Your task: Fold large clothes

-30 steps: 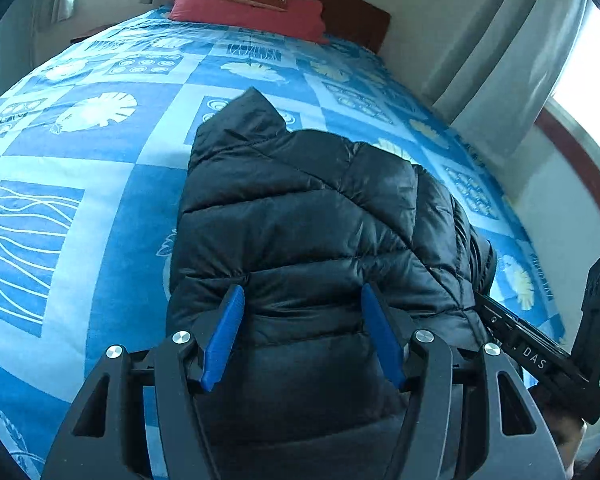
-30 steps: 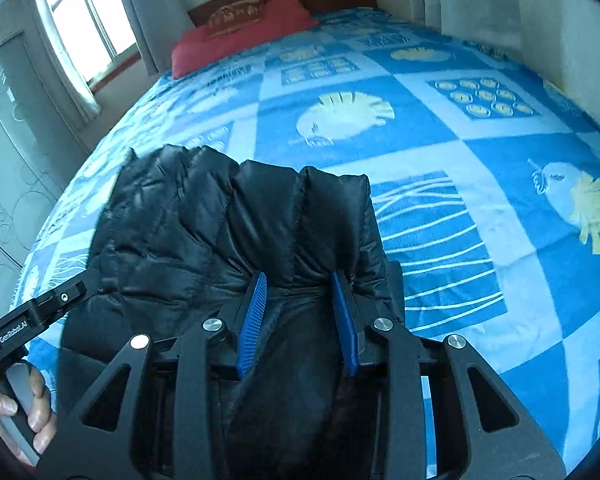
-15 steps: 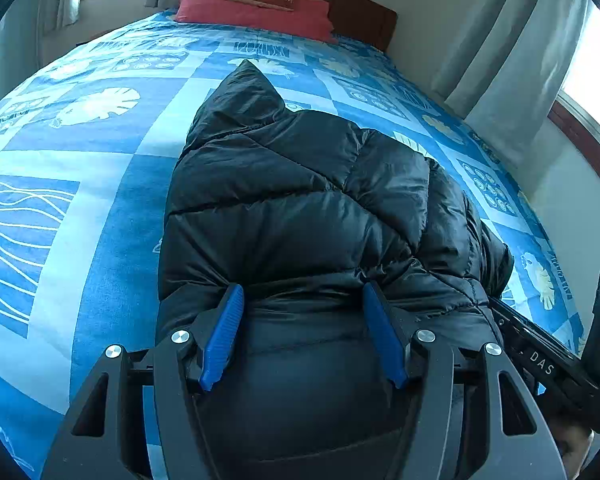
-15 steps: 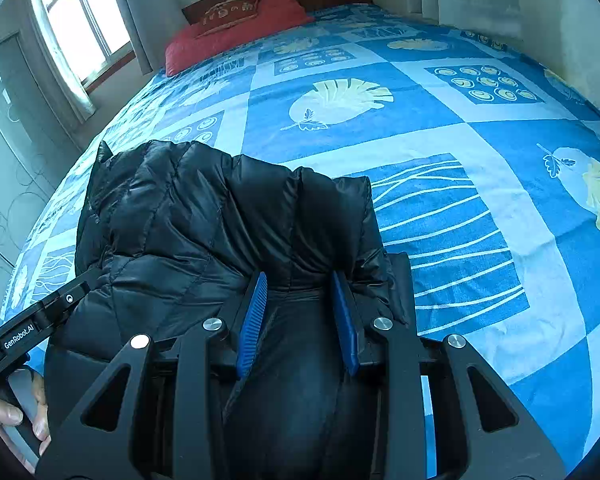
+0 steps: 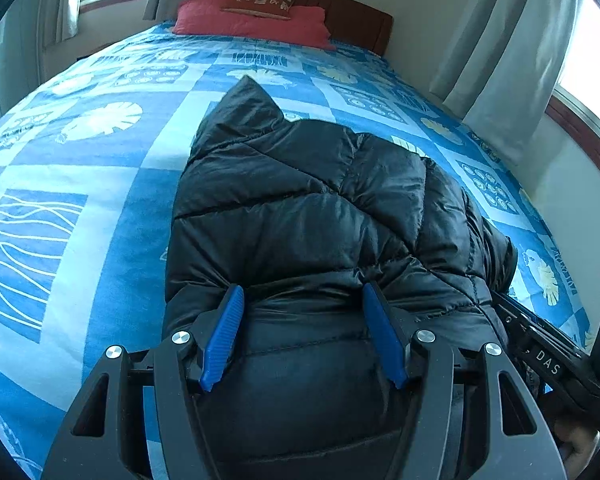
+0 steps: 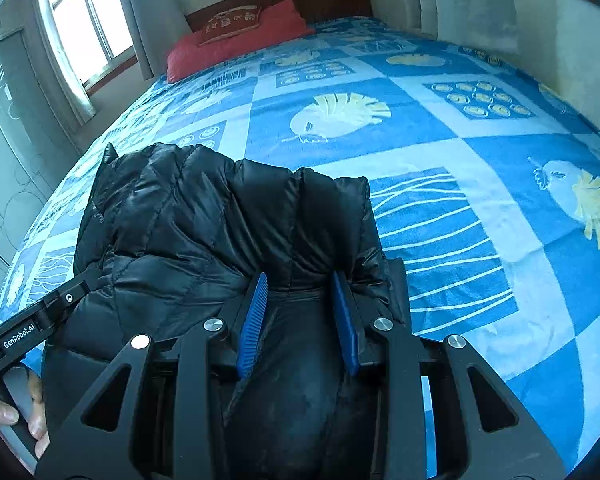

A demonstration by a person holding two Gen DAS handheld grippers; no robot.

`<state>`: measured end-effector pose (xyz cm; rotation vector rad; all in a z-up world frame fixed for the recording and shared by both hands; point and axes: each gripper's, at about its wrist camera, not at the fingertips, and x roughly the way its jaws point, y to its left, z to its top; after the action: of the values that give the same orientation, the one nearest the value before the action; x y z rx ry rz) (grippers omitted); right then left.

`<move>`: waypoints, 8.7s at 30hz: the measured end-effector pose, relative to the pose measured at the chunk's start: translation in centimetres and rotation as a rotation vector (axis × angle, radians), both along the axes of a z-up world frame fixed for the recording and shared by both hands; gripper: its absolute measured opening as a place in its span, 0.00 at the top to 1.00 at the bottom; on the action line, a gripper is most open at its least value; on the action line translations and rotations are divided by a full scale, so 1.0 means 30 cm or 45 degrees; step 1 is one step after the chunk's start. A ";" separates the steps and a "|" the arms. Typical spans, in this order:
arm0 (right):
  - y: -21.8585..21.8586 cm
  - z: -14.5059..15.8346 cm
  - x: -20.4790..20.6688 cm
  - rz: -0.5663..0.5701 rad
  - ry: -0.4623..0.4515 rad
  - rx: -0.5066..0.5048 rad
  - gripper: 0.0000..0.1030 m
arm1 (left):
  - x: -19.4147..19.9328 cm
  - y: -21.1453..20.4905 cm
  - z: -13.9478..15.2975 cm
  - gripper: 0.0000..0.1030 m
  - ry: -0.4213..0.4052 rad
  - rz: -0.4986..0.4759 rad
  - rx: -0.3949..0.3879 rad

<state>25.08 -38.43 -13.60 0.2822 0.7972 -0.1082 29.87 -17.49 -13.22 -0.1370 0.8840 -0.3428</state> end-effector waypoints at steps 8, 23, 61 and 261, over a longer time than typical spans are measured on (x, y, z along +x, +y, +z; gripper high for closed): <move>-0.001 0.114 -0.091 -0.062 -0.080 -0.005 0.47 | -0.029 0.078 0.079 0.39 0.033 0.091 -0.081; -0.225 -0.108 -0.126 -0.163 0.038 0.751 0.16 | -0.093 0.282 -0.081 0.16 0.259 0.164 -0.581; 0.342 -0.167 0.195 0.197 -0.013 1.062 0.60 | 0.015 0.714 -0.070 0.21 0.258 0.181 -0.643; 0.791 0.357 -0.764 0.109 -0.262 -0.141 0.18 | -0.837 0.655 0.291 0.19 -0.301 0.329 0.180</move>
<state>2.15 -14.68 -2.89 0.1513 0.5956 -0.0417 4.74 2.16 -4.48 -0.0769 0.6445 -0.0528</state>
